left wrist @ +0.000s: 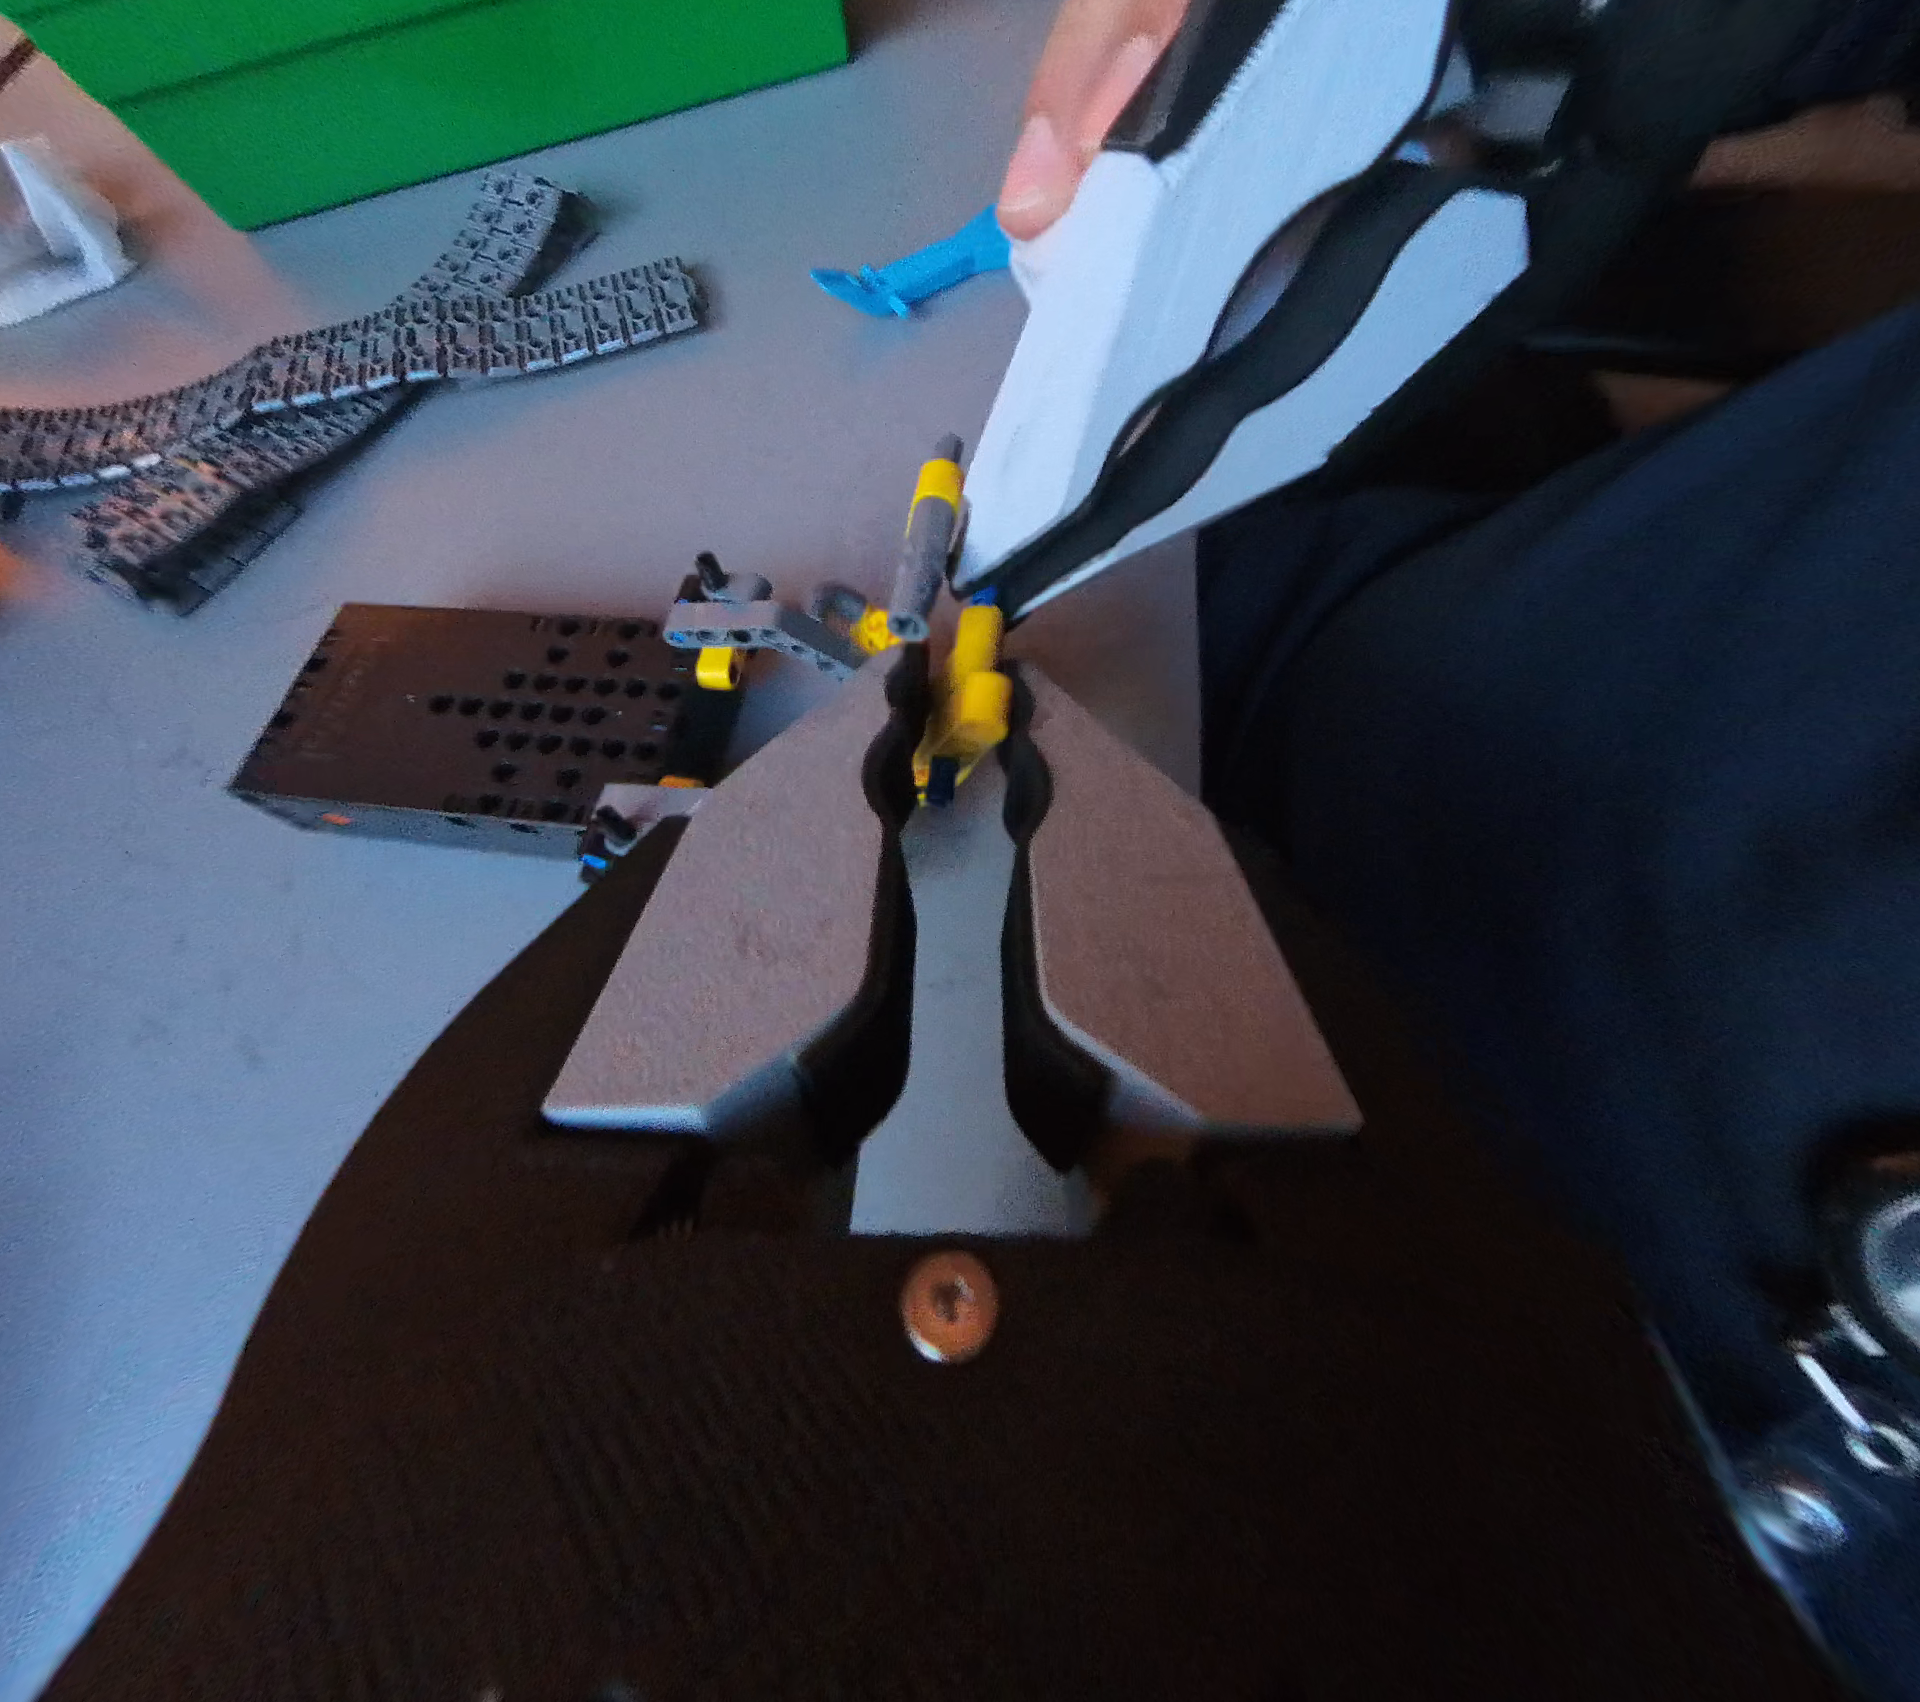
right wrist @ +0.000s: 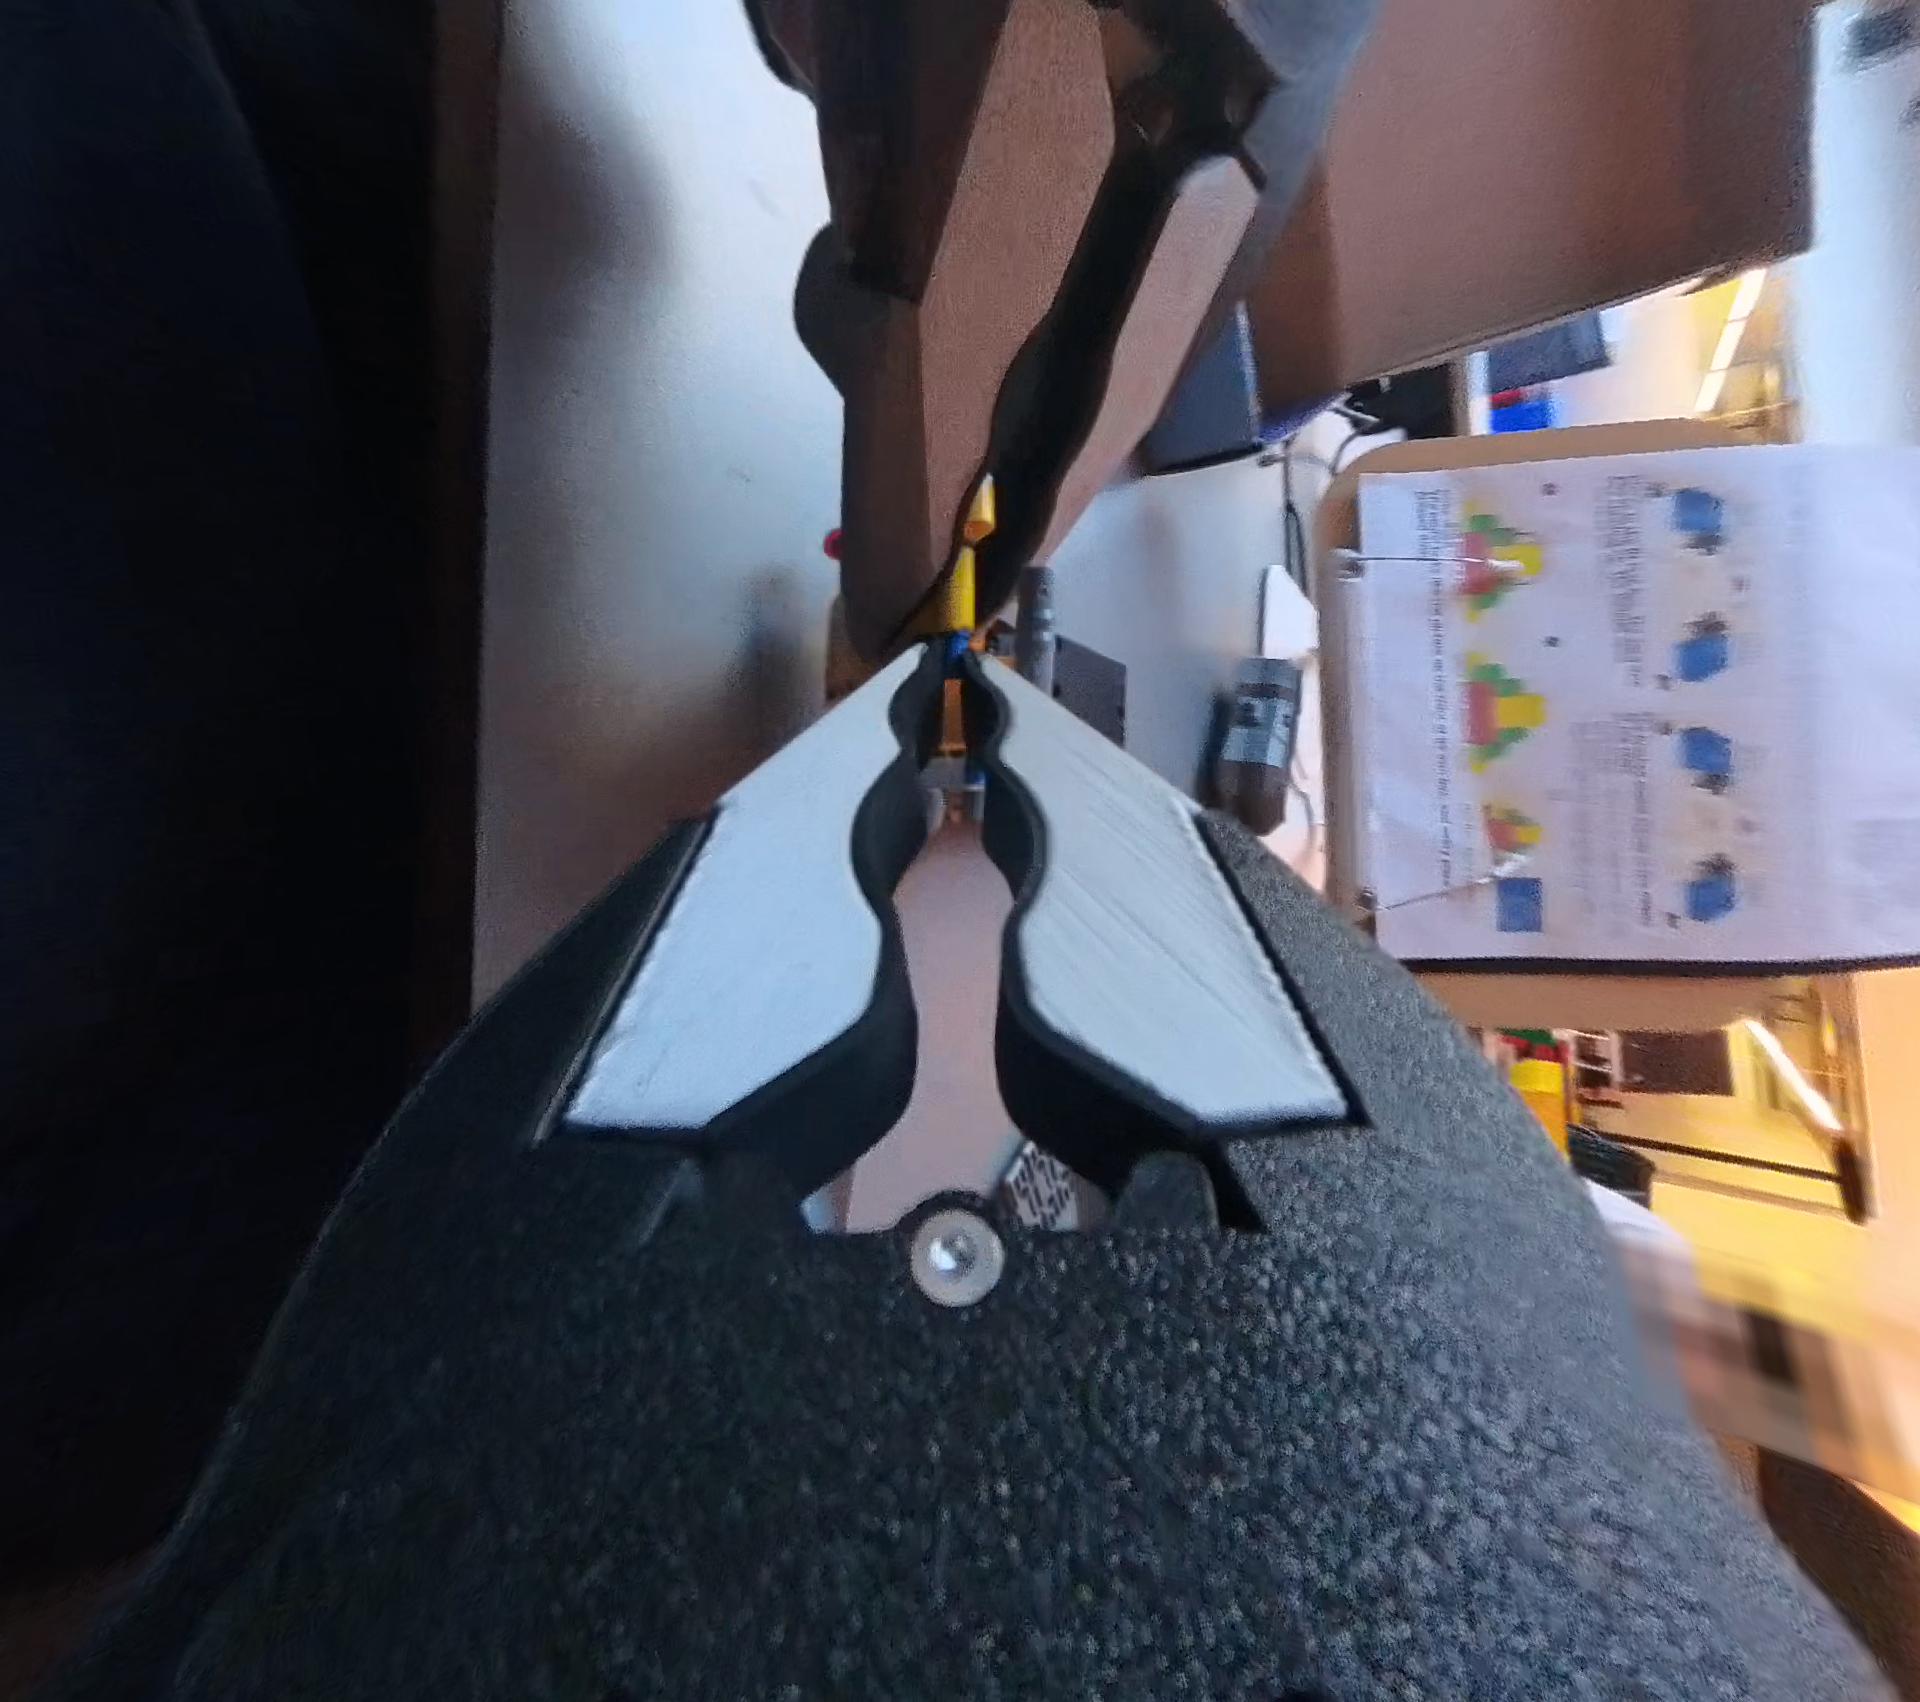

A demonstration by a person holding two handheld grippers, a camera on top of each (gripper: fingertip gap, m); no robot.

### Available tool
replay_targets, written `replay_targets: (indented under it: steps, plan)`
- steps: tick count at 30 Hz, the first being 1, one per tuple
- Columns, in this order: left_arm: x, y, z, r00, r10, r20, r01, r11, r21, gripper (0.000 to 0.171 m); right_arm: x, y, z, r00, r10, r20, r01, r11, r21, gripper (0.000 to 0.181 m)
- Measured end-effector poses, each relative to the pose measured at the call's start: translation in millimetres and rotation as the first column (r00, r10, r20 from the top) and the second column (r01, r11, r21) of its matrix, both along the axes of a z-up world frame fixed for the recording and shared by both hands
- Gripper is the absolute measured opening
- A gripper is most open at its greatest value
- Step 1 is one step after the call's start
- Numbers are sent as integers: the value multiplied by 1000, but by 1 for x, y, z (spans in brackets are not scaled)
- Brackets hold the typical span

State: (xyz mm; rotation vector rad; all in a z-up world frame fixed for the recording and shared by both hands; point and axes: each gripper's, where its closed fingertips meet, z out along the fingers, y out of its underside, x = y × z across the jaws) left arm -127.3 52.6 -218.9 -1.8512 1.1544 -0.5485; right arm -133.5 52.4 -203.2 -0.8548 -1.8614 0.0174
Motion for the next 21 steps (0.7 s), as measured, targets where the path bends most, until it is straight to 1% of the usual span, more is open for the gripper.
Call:
replay_targets:
  steps: [1, 2, 5, 11, 13, 17, 18, 19, 20, 21]
  plan:
    - [1, -2, 1, 1000, 4, 24, -3, 1000, -9, 12, 2, 0, 0, 1000, -3, -14, 3, 1000, -15, 0]
    - [1, -3, 1, 1000, 4, 17, -4, 1000, 14, 12, 3, 0, -1, 1000, -6, -25, 5, 1000, -26, 0]
    - [0, 0, 1, 998, 38, -48, -34, 995, 93, 12, 6, 5, -5, 998, -39, -44, 39, 999, 5, 0]
    - [0, 0, -2, 995, 71, -74, -60, 988, 140, 11, 6, 7, -11, 993, -67, -101, 63, 997, -37, 0]
    - [2, -1, -1, 994, 75, -83, -60, 985, 161, 11, 7, 7, -12, 991, -75, -114, 68, 996, -64, 0]
    - [3, -2, -2, 991, 71, -115, -45, 976, 215, 11, 9, 10, -17, 989, -95, -116, 87, 993, -76, 0]
    - [5, -9, 3, 994, 34, -99, -11, 975, 224, 11, 18, 30, -24, 979, -188, -75, 187, 982, -31, 0]
    - [7, -17, 13, 999, -1, -51, 12, 973, 232, 11, 37, 63, -33, 946, -323, -31, 324, 946, 19, 0]
    - [4, -22, 18, 1000, -1, -30, 9, 969, 246, 11, 52, 80, -42, 928, -373, -16, 371, 926, -74, 0]
    - [-1, -20, 14, 999, 20, -50, -7, 969, 248, 11, 58, 78, -44, 931, -363, -28, 345, 903, -256, 0]
